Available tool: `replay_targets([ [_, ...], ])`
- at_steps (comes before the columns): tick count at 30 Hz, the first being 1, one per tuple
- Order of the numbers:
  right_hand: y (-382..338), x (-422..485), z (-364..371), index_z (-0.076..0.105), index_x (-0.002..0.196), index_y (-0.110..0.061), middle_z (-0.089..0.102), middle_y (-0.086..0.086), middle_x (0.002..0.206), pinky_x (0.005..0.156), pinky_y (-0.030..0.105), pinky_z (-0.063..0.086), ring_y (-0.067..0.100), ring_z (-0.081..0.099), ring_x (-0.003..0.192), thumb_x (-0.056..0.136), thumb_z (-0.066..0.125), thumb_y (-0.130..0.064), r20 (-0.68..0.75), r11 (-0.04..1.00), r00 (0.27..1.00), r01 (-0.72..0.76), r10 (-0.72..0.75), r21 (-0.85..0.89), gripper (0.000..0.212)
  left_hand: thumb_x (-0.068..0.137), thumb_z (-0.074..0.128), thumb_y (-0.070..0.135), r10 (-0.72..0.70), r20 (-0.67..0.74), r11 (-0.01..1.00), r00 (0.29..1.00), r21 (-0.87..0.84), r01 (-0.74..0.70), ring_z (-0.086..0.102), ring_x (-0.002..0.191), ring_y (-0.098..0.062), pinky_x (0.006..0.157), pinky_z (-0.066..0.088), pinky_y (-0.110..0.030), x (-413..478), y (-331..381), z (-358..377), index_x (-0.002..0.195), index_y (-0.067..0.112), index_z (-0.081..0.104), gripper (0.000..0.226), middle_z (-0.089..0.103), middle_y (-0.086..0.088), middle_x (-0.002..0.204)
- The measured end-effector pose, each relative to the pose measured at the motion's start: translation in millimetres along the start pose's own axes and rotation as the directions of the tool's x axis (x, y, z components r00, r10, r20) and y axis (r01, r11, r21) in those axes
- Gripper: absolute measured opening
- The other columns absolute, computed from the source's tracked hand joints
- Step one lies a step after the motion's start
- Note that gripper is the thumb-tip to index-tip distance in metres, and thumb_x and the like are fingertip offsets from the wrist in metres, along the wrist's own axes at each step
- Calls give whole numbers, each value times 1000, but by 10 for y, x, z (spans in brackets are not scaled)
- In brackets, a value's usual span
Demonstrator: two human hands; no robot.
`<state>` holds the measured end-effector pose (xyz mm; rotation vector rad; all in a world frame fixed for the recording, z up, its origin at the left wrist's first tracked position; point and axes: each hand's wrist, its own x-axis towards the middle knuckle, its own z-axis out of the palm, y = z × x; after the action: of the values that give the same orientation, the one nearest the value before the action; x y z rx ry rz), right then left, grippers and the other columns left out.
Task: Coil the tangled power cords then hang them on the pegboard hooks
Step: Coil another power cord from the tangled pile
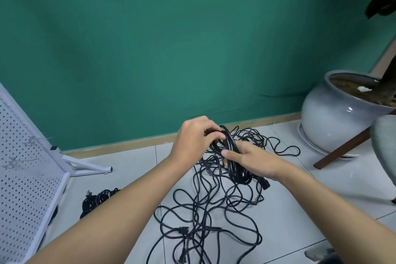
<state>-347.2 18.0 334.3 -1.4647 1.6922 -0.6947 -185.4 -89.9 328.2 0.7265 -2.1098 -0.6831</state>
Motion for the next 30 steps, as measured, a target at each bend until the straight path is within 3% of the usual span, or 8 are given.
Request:
replay_targets([
  [5,-18,1,-18,56,94,-14,62,-5,77,62,22,47,8,56,64,108,50,-24,-58,995,998,0,6,96,19,83,85,29,-46,-32,996,998,-82,43,60,88,-8,75,50,-18,-34,-31,22,96,19,71,22,63,9,91],
  [10,-2,-8,-40,56,89,-13,58,-12,67,57,16,44,2,53,56,109,49,-21,-87,991,996,19,-7,132,23,89,80,30,-268,65,941,961,-197,275,69,82,-11,81,57,-29,-67,-163,-34,89,22,73,10,73,9,85],
  [13,18,4,-43,56,88,-14,58,-13,66,60,17,43,2,53,57,109,49,-23,-108,994,994,35,-23,107,24,89,81,29,-339,109,901,935,-247,356,74,83,-19,89,60,-41,-64,-205,-99,88,23,76,8,77,5,86],
  [15,33,16,-47,56,85,-17,59,-16,63,62,19,43,1,54,58,109,50,-27,-117,997,993,36,-28,65,26,90,80,25,-343,110,897,933,-258,360,74,77,-23,84,61,-44,-48,-181,-123,85,22,77,7,77,3,81],
  [19,104,55,3,60,89,-22,65,-13,74,74,30,52,4,60,69,106,53,-36,-51,999,999,18,-20,-33,23,89,81,24,-249,17,958,968,-140,249,66,68,-4,70,52,-18,-5,-48,-123,79,23,76,11,73,13,73],
  [21,123,71,34,61,94,-23,67,-11,81,84,36,53,5,62,76,106,53,-37,-26,998,999,29,-31,-61,20,89,80,23,-230,-1,966,973,-120,228,67,72,-6,72,54,-20,-2,-17,-97,80,22,78,9,74,12,74],
  [26,85,93,63,63,91,-23,71,-6,88,87,39,53,7,64,79,107,50,-32,-178,993,980,78,-93,-94,23,91,78,15,-413,-36,875,910,-291,386,71,68,-24,61,62,-25,50,71,-56,83,12,79,8,72,-6,79],
  [30,71,119,110,64,102,-31,69,-14,94,94,29,50,1,63,92,107,51,-28,-182,995,978,97,-102,-40,14,91,77,10,-524,-20,789,851,-386,477,67,68,-15,66,64,-30,78,92,-21,81,12,78,11,71,-9,85],
])
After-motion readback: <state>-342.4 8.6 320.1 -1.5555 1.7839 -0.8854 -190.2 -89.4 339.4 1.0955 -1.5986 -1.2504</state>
